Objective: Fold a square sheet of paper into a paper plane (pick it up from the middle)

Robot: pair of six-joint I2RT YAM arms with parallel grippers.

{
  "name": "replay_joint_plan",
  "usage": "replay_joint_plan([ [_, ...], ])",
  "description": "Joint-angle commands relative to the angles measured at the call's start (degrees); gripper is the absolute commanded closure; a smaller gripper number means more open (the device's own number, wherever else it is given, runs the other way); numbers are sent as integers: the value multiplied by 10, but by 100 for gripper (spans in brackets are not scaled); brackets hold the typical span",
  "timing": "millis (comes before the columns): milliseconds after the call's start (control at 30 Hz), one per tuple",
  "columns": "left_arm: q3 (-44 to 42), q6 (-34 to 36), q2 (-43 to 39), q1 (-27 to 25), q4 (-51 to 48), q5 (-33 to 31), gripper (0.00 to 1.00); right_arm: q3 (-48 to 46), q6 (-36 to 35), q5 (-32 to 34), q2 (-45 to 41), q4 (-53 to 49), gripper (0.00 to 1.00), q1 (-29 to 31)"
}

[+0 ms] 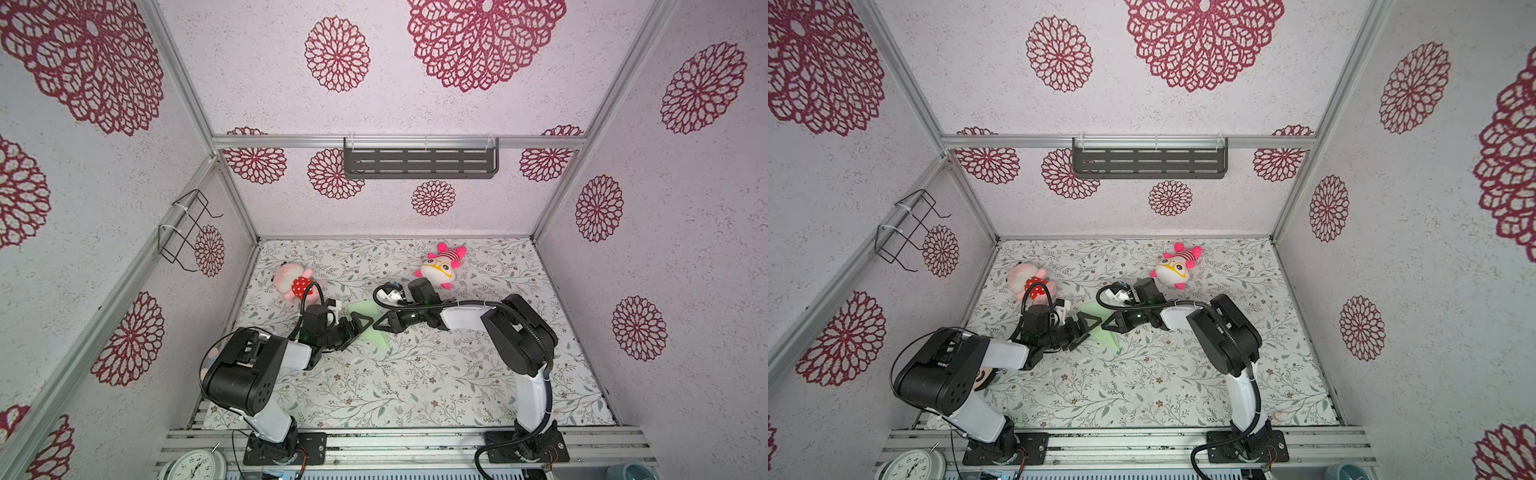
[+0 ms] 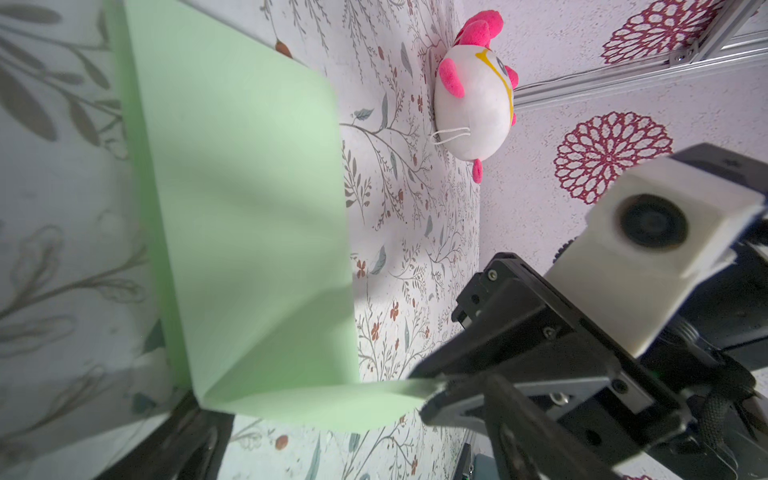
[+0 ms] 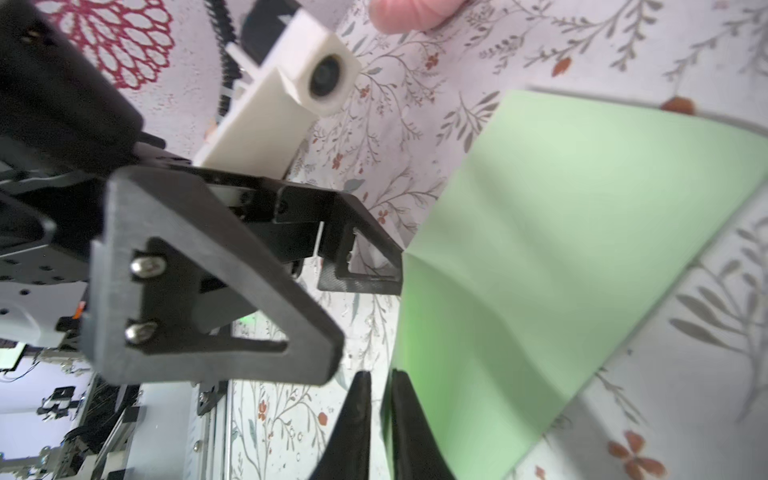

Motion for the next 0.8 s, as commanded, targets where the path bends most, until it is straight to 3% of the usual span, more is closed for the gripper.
replay_joint_plan([
  [0,7,16,13,-3,8,-1,4,26,-16,53,13,-46,83,-5],
  [267,10,21,22,-3,11,3,11,40,-23,99,22,-79,79,-5],
  [500,16,5,37,-3,28,13,17,52,-26,111,35,-98,88,-4],
  [767,21,-40,62,-3,85,28,25,51,-27,117,46,-103,89,-4],
])
